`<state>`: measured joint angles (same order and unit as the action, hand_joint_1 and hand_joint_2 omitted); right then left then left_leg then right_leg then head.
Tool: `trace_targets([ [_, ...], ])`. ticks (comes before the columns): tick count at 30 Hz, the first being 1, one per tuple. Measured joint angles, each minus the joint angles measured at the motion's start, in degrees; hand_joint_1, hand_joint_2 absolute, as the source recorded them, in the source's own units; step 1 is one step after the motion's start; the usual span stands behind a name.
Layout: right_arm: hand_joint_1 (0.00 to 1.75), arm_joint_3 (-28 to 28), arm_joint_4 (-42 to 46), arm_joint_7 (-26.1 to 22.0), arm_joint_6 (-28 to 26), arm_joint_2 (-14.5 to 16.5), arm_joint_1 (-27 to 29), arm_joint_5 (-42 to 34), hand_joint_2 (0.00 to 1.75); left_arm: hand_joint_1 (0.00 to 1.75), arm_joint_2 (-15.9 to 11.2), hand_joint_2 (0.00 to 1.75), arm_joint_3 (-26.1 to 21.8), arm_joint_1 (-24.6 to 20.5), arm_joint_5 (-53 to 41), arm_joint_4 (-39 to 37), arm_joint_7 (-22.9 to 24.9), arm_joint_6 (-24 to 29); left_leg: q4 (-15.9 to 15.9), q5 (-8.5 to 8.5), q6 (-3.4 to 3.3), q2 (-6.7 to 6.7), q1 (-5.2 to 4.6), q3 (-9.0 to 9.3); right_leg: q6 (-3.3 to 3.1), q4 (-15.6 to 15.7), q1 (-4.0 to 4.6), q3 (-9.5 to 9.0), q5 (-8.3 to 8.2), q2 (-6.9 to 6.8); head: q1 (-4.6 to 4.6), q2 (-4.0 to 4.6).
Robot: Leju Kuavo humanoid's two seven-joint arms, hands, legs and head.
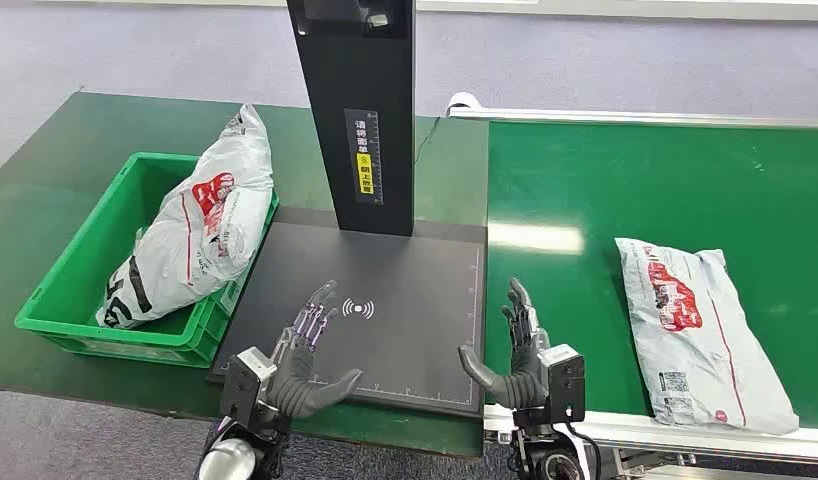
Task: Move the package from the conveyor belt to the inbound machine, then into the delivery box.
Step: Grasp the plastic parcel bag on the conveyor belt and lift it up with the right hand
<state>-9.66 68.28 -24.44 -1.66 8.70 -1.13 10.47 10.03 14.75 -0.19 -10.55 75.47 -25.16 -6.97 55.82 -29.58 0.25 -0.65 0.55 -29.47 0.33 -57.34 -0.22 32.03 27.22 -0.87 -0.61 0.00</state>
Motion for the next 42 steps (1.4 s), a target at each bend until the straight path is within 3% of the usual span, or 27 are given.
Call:
trace_targets([
  [8, 0.0, 3.2, 0.0, 4.9, -6.4, -4.3, -4.5, 16.4, 1.75, 0.0, -0.3, 1.75, -0.1, 0.4, -0.2, 0.4, 0.0, 0.1, 0.0, 0.01, -0.01, 0.0, -0.04, 0.01, 0.02, 0.0, -0.06, -0.03, -0.02, 0.0, 0.01, 0.0],
  [19, 0.0, 10.2, -3.7, 7.6, -11.4, -12.8, -13.0, 24.0, 1.75, 0.0, -1.1, 1.75, -1.0, 1.7, 0.1, 2.2, -0.1, 0.1, 0.0, 0.01, -0.01, 0.03, -0.05, 0.01, 0.02, 0.0, -0.07, -0.02, -0.03, -0.01, -0.01, 0.0],
  [27, 0.0, 12.8, -11.0, 18.4, -15.9, -18.5, -18.6, 34.4, 1.75, 0.0, -2.0, 1.75, -1.5, 2.0, 0.9, 2.7, -0.1, 0.5, 0.0, 0.01, -0.02, 0.03, -0.07, 0.0, 0.04, 0.0, -0.1, -0.03, -0.05, -0.02, 0.0, 0.0],
  [30, 0.0, 13.3, -15.4, 21.7, -16.5, -21.4, -20.9, 38.6, 1.75, 0.0, -2.3, 1.75, -1.6, 2.7, 1.2, 3.4, -0.1, 0.9, 0.0, 0.01, -0.03, 0.15, -0.1, -0.03, 0.06, 0.0, -0.13, -0.03, -0.05, -0.08, 0.01, 0.0],
  [33, 0.0, 13.7, -18.4, 22.1, -16.7, -23.2, -22.3, 39.5, 1.75, 0.0, -2.6, 1.75, -1.7, 3.2, 1.4, 3.8, -0.1, 1.2, 0.0, 0.01, -0.03, 0.19, -0.1, -0.04, 0.06, 0.0, -0.13, -0.02, -0.05, -0.09, -0.01, 0.0],
  [39, 0.0, 14.0, -21.3, 22.7, -16.9, -24.4, -23.2, 40.2, 1.75, 0.0, -2.8, 1.75, -1.7, 3.4, 1.5, 4.2, -0.1, 1.3, 0.0, 0.02, -0.03, 0.21, -0.08, -0.04, 0.06, 0.0, -0.12, -0.02, -0.05, -0.09, -0.01, 0.0],
  [42, 0.0, 14.0, -22.7, 27.3, -14.7, -25.1, -23.6, 43.0, 1.75, 0.0, -2.8, 1.75, -1.7, 3.5, 1.6, 4.4, 0.1, 1.4, 0.0, 0.03, -0.04, 0.22, -0.09, -0.03, 0.06, 0.0, -0.12, -0.02, -0.05, -0.09, -0.01, 0.0],
])
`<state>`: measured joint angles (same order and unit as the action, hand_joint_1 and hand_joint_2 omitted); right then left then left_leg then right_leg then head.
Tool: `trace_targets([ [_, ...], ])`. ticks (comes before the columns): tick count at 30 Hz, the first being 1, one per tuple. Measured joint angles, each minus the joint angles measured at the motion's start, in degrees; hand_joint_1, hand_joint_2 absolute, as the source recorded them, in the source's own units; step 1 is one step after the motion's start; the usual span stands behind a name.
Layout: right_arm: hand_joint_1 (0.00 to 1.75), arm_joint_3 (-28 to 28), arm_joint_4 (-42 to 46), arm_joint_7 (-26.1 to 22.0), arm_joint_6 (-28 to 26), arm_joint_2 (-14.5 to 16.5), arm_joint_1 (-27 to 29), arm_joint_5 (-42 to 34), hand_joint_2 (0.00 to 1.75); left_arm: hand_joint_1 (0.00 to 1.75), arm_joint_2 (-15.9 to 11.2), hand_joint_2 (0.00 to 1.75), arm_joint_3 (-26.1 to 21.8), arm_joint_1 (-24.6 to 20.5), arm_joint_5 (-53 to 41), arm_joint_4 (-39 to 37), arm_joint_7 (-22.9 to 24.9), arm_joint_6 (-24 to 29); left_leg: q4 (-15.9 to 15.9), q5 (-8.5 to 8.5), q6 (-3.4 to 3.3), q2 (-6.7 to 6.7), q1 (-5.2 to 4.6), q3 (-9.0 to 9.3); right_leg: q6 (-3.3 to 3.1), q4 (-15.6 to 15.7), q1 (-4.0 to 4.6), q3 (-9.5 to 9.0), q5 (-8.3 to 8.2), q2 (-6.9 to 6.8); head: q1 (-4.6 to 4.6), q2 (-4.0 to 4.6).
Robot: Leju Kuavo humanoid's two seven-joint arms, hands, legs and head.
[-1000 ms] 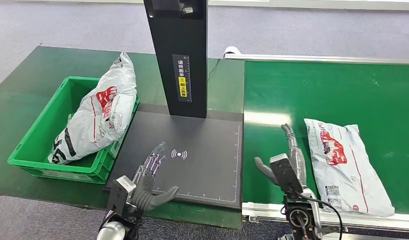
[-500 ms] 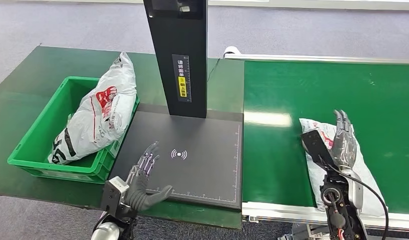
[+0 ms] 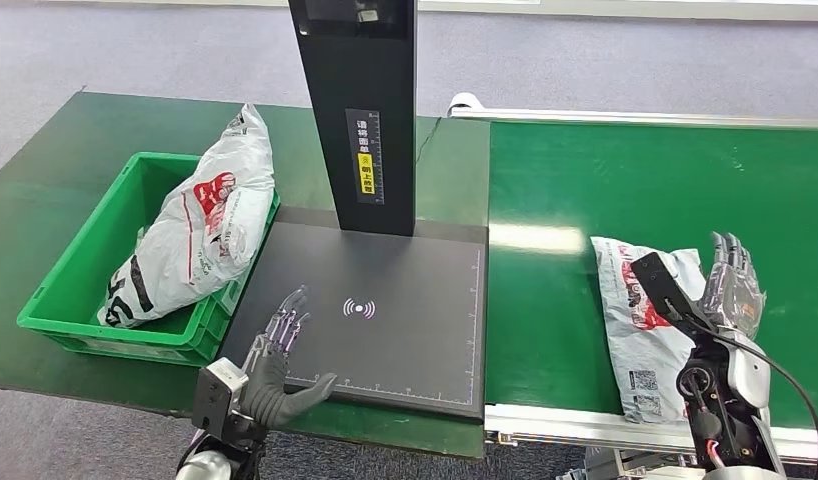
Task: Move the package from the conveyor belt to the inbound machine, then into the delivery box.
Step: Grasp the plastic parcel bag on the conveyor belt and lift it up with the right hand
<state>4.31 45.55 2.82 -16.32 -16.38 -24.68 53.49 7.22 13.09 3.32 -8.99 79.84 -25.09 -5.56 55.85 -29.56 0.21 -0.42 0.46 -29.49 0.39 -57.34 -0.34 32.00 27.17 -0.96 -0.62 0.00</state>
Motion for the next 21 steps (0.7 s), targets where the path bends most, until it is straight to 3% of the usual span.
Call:
trace_targets([
  [4, 0.0, 0.0, -2.3, 7.6, 7.1, -1.4, 0.7, 4.6, 1.75, 0.0, 0.0, 1.75, 0.0, 0.5, 0.0, 0.4, 0.7, 0.1, 0.0, 0.0, -0.01, 0.02, -0.02, 0.0, 0.01, 0.0, -0.01, 0.0, 0.0, -0.02, 0.02, 0.0],
  [8, 0.0, 0.2, -2.8, 11.1, 14.6, -2.4, 3.6, 8.5, 1.75, 0.0, 0.0, 1.75, 0.0, 0.7, -0.4, 0.6, 1.6, 0.1, 0.0, -0.02, -0.03, 0.02, -0.03, -0.02, 0.01, 0.0, -0.02, 0.01, 0.01, -0.02, 0.0, 0.0],
  [15, 0.0, 0.5, 1.9, 6.8, 27.5, -3.9, 9.6, 7.3, 1.75, 0.0, 0.0, 1.75, -0.3, 0.7, -0.7, 0.9, 2.3, 0.6, 0.0, -0.03, -0.03, 0.04, 0.0, 0.05, 0.01, 0.0, 0.0, -0.05, 0.03, -0.08, 0.0, 0.0],
  [20, 0.0, 0.4, 5.8, 6.0, 30.0, -4.6, 12.7, 6.7, 1.75, 0.0, 0.1, 1.75, -0.7, 0.6, -0.7, 0.9, 2.7, 0.6, 0.0, -0.02, -0.03, 0.03, -0.01, 0.11, 0.01, 0.0, 0.0, -0.12, 0.02, -0.08, 0.0, 0.0],
  [21, 0.12, 0.3, 6.7, 6.2, 30.3, -4.6, 13.3, 6.8, 1.75, 0.0, 0.1, 1.75, -0.7, 0.7, -0.7, 0.9, 2.7, 0.6, 0.0, -0.02, -0.03, 0.03, -0.01, 0.11, 0.01, 0.0, -0.01, -0.12, 0.02, -0.09, 0.0, 0.0],
])
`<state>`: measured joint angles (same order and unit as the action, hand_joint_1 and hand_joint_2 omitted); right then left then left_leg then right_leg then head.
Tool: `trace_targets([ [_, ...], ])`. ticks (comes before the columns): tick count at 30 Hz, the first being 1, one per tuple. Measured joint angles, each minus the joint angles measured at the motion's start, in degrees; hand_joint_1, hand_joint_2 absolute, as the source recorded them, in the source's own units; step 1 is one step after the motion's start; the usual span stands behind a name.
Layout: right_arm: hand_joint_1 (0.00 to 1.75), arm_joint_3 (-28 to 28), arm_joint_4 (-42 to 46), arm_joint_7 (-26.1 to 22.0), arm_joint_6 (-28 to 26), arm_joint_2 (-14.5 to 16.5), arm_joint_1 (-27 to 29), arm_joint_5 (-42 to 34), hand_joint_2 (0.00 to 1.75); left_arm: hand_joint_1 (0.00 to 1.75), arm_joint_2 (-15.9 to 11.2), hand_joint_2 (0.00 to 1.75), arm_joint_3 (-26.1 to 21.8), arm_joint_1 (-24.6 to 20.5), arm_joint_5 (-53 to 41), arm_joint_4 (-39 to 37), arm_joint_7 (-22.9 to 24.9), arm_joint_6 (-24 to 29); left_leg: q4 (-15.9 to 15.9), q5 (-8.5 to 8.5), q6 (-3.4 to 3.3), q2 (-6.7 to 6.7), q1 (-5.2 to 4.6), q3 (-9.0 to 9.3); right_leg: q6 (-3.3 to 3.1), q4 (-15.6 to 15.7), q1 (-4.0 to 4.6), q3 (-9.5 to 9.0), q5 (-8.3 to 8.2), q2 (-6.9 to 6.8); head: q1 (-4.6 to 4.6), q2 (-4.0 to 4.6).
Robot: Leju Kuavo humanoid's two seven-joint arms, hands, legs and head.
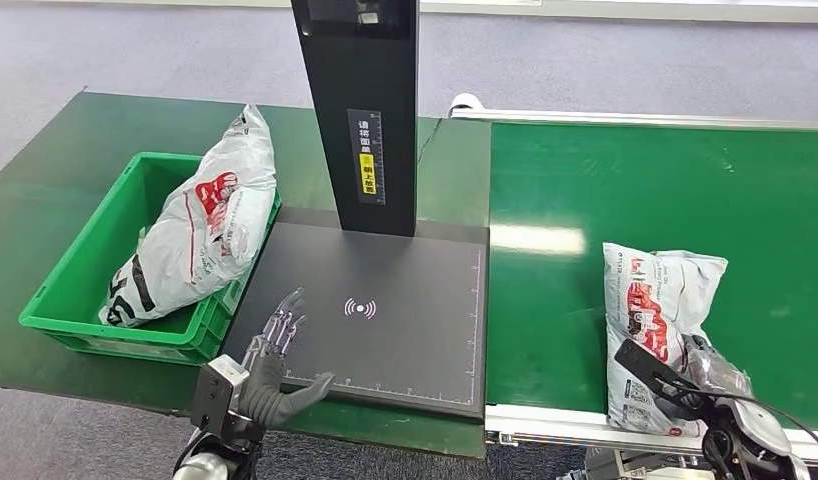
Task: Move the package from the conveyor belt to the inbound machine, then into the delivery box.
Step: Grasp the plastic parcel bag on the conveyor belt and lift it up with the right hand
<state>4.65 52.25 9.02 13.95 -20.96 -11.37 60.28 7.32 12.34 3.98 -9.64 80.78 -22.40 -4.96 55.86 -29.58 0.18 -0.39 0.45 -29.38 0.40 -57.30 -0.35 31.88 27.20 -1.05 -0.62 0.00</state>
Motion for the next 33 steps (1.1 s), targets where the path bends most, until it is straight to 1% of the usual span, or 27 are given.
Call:
trace_targets([
  [3, 1.43, -0.1, 2.6, 0.4, 1.2, 0.0, 1.6, 0.2, 1.75, 0.0, 0.0, 1.75, -0.1, 0.1, 0.0, 0.0, 0.0, 0.0, 0.0, 0.0, 0.0, 0.0, 0.0, -0.01, 0.0, 0.0, 0.0, 0.01, 0.0, 0.0, 0.0, 0.0],
  [4, 1.75, -0.2, 3.3, 0.4, 1.5, 0.0, 2.0, 0.2, 1.75, 0.0, 0.0, 1.75, -0.1, 0.1, 0.0, 0.0, 0.0, 0.0, 0.0, 0.0, 0.0, 0.0, 0.0, -0.01, 0.0, 0.0, 0.0, 0.01, 0.0, 0.0, -0.01, 0.0],
  [8, 1.75, -0.4, 4.7, 0.0, 2.1, 0.2, 2.4, -0.1, 1.75, 0.0, 0.0, 1.75, -0.1, 0.1, 0.0, 0.0, 0.0, 0.1, 0.0, 0.0, 0.0, -0.01, 0.0, -0.02, 0.0, 0.0, 0.0, 0.02, 0.0, 0.02, 0.0, 0.0],
  [22, 1.75, -3.8, 3.5, -1.6, 3.5, 0.3, -1.4, -1.3, 1.75, 0.0, 0.0, 1.75, -0.7, -0.1, 0.1, 0.0, 0.0, 0.4, 0.0, 0.01, 0.01, -0.05, 0.01, 0.06, 0.0, 0.0, 0.01, -0.03, -0.01, 0.06, 0.0, 0.0],
  [26, 1.75, -5.3, 2.7, -0.9, 3.7, 0.4, -2.5, -0.7, 1.75, 0.0, 0.0, 1.75, -0.7, -0.1, 0.1, 0.0, 0.0, 0.6, 0.0, 0.01, 0.01, -0.07, 0.01, 0.06, 0.0, 0.0, 0.01, -0.04, -0.01, 0.06, -0.01, 0.0],
  [29, 1.75, -6.6, 1.5, -1.4, 1.2, 0.6, -3.9, -0.3, 1.75, 0.0, 0.0, 1.75, -0.8, 0.0, 0.1, 0.0, 0.0, 1.1, 0.0, 0.01, 0.01, -0.08, 0.01, 0.04, 0.0, 0.0, 0.01, -0.08, -0.02, 0.06, 0.01, 0.0],
  [31, 1.75, -7.1, 1.0, -3.8, -3.3, 1.1, -4.6, -1.1, 1.75, 0.0, 0.0, 1.75, -0.9, 0.5, 0.1, 0.5, -0.2, 1.5, 0.0, 0.01, 0.0, -0.12, 0.01, -0.01, -0.01, 0.0, 0.0, -0.08, -0.03, 0.08, 0.01, 0.0],
  [33, 1.75, -7.3, 1.5, -6.2, -9.2, 2.1, -4.9, -3.0, 1.75, 0.0, 0.0, 1.75, -1.2, 1.6, 0.2, 1.5, -0.6, 1.7, 0.0, 0.03, 0.0, -0.15, 0.01, -0.03, -0.01, 0.0, 0.01, -0.04, -0.03, 0.09, -0.01, 0.0],
])
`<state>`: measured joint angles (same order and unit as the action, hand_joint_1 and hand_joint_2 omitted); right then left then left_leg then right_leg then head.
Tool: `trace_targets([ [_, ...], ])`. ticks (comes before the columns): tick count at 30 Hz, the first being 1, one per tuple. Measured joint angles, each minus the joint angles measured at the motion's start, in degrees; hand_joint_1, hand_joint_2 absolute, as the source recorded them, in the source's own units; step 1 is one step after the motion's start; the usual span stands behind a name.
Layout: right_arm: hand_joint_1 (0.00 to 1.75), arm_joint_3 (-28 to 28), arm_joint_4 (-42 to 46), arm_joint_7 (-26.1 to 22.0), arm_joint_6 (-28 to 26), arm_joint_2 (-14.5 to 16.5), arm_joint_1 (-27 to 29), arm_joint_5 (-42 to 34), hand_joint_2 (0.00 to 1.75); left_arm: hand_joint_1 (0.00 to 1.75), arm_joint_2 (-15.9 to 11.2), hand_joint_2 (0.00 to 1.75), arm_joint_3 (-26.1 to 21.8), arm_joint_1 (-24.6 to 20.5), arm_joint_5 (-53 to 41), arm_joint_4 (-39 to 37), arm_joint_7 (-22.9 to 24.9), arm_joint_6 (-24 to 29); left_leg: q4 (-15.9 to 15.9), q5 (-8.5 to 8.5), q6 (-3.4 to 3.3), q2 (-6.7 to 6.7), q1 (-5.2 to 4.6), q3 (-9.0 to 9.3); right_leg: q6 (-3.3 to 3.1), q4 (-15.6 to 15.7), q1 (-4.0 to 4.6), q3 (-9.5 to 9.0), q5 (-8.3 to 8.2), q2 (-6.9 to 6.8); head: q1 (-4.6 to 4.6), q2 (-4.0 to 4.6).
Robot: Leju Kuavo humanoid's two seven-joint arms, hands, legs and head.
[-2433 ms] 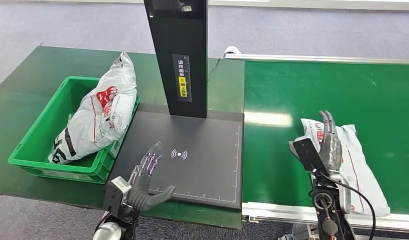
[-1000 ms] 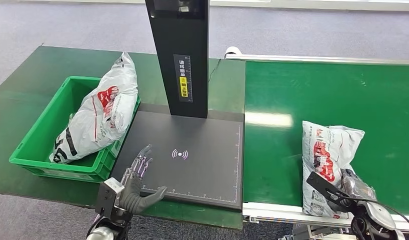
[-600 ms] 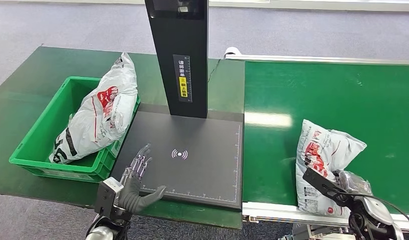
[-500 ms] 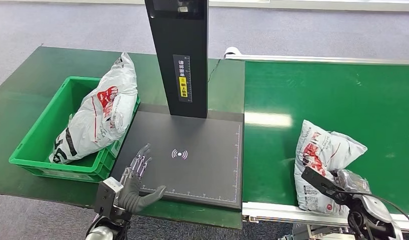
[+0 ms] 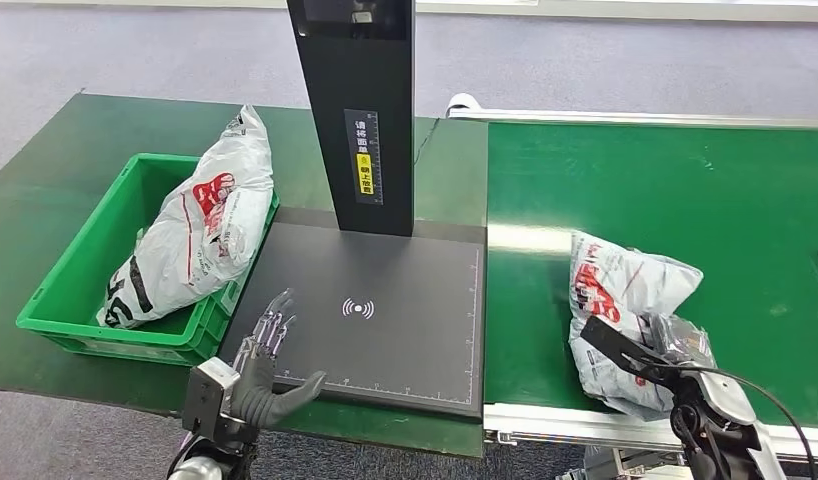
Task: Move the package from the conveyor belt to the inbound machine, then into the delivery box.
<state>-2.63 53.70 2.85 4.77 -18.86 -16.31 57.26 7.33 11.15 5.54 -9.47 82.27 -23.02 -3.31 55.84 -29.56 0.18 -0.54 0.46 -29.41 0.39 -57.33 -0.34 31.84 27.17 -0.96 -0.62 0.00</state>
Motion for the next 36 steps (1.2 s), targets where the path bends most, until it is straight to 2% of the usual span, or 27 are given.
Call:
trace_targets([
  [5, 1.75, 1.4, 6.1, -5.6, -13.2, 3.7, -0.1, -7.2, 1.75, 0.0, 0.0, 1.75, -0.7, 1.8, 0.2, 2.1, -1.2, -0.4, 0.0, 0.03, 0.0, 0.12, 0.01, -0.09, 0.0, 0.0, 0.01, 0.14, 0.01, -0.07, 0.0, 0.0],
  [7, 1.75, 2.4, 9.3, -8.3, -16.9, 5.3, 0.0, -9.6, 1.75, 0.0, 0.0, 1.75, -0.8, 1.8, 0.6, 2.3, -1.7, -0.5, 0.0, 0.03, 0.0, 0.12, 0.01, -0.11, 0.0, 0.0, 0.01, 0.16, 0.01, -0.06, 0.0, 0.0],
  [15, 1.75, 4.1, 15.3, -11.5, -19.7, 8.0, 0.6, -12.3, 1.75, 0.0, 0.1, 1.75, -1.0, 1.8, 1.5, 2.3, -2.5, -0.5, 0.0, 0.02, -0.01, 0.13, -0.03, -0.11, 0.01, 0.0, -0.03, 0.16, 0.01, -0.05, 0.01, 0.0],
  [19, 1.75, 4.3, 17.9, -18.7, -23.9, 9.3, 1.4, -18.2, 1.75, 0.0, 0.1, 1.75, -1.2, 1.6, 3.0, 2.3, -3.8, 0.6, 0.0, 0.02, 0.0, 0.12, -0.03, -0.11, 0.01, 0.0, -0.02, 0.18, 0.01, -0.05, -0.01, 0.0],
  [22, 1.75, 3.1, 20.6, -23.2, -23.5, 10.8, 1.5, -22.3, 1.75, 0.0, 0.2, 1.75, -1.4, 1.3, 4.4, 2.3, -4.7, 1.6, 0.0, 0.02, 0.0, 0.08, 0.02, -0.13, 0.01, 0.0, 0.03, 0.18, 0.01, -0.03, 0.0, 0.0],
  [24, 1.75, 0.3, 21.6, -24.1, -20.4, 11.6, 1.0, -22.9, 1.75, 0.0, 0.2, 1.75, -1.6, 0.9, 5.6, 2.3, -5.0, 2.4, 0.0, 0.03, 0.0, -0.03, 0.06, -0.16, -0.01, 0.0, 0.07, 0.17, 0.0, 0.04, 0.01, 0.0],
  [27, 1.75, -6.6, 20.6, -23.2, -15.3, 12.8, -1.2, -20.3, 1.75, 0.0, 0.2, 1.75, -1.7, 0.2, 7.0, 2.3, -5.4, 3.5, 0.0, 0.05, 0.03, -0.16, 0.09, -0.14, -0.05, 0.0, 0.1, 0.16, -0.02, 0.13, 0.01, 0.0],
  [31, 1.75, -18.4, 13.4, -23.4, -12.3, 15.5, -5.9, -16.0, 1.75, 0.0, 0.2, 1.75, -1.7, 0.1, 7.7, 2.5, -5.7, 4.3, 0.0, 0.14, 0.1, -0.12, 0.11, -0.08, -0.07, 0.0, 0.14, 0.17, -0.04, 0.1, 0.0, 0.0],
  [36, 1.75, -29.5, 4.9, -24.3, -9.9, 18.4, -8.4, -16.8, 1.75, 0.0, 0.2, 1.75, -1.7, 0.0, 7.9, 2.9, -5.7, 4.7, 0.0, 0.14, 0.1, -0.03, 0.11, -0.13, -0.06, 0.0, 0.14, 0.19, -0.03, 0.03, 0.01, 0.0],
])
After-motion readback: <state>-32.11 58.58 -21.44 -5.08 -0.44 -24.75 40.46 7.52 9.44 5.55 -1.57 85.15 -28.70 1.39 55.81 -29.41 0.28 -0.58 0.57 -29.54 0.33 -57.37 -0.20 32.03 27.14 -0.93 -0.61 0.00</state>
